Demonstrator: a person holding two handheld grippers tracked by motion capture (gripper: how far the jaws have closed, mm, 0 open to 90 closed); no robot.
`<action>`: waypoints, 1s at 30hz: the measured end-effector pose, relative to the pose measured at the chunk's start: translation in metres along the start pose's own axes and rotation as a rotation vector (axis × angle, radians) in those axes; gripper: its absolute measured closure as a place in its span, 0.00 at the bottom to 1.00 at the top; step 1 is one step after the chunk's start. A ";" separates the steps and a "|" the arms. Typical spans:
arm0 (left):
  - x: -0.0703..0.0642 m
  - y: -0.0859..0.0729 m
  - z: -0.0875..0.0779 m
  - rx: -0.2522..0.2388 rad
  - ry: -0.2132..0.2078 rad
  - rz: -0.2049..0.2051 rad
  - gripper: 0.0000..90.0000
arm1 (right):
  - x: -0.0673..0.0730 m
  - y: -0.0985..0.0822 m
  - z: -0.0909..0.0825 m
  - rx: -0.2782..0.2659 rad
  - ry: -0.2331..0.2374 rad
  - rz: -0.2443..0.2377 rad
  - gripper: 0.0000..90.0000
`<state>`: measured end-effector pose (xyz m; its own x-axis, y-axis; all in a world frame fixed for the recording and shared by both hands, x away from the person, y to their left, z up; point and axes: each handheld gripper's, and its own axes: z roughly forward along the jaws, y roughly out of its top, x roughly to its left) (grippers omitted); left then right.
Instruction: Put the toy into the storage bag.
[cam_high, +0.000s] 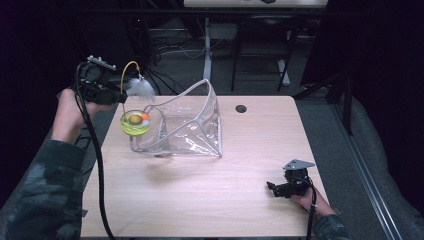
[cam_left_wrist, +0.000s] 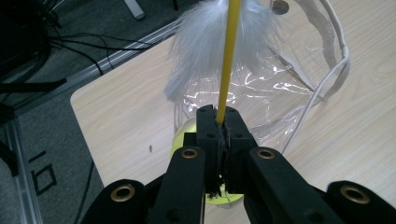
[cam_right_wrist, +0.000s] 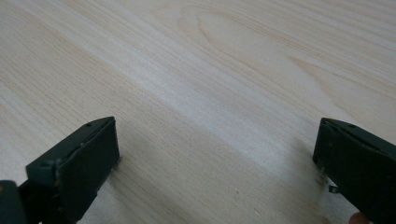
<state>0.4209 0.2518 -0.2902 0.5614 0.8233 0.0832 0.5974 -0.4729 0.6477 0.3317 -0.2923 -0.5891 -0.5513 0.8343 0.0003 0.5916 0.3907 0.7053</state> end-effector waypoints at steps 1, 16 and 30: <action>-0.001 0.001 0.001 0.005 -0.005 0.004 0.98 | 0.000 0.000 0.000 0.000 0.000 0.000 0.00; -0.008 0.012 0.020 0.032 -0.041 0.023 0.98 | 0.000 0.000 0.000 0.000 0.001 -0.001 0.00; -0.019 0.023 0.044 0.066 -0.067 0.048 0.98 | 0.000 0.000 0.000 0.001 0.002 -0.002 0.00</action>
<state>0.4490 0.2115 -0.3106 0.6261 0.7774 0.0607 0.6039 -0.5326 0.5929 0.3319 -0.2925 -0.5890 -0.5536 0.8328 0.0005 0.5913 0.3927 0.7044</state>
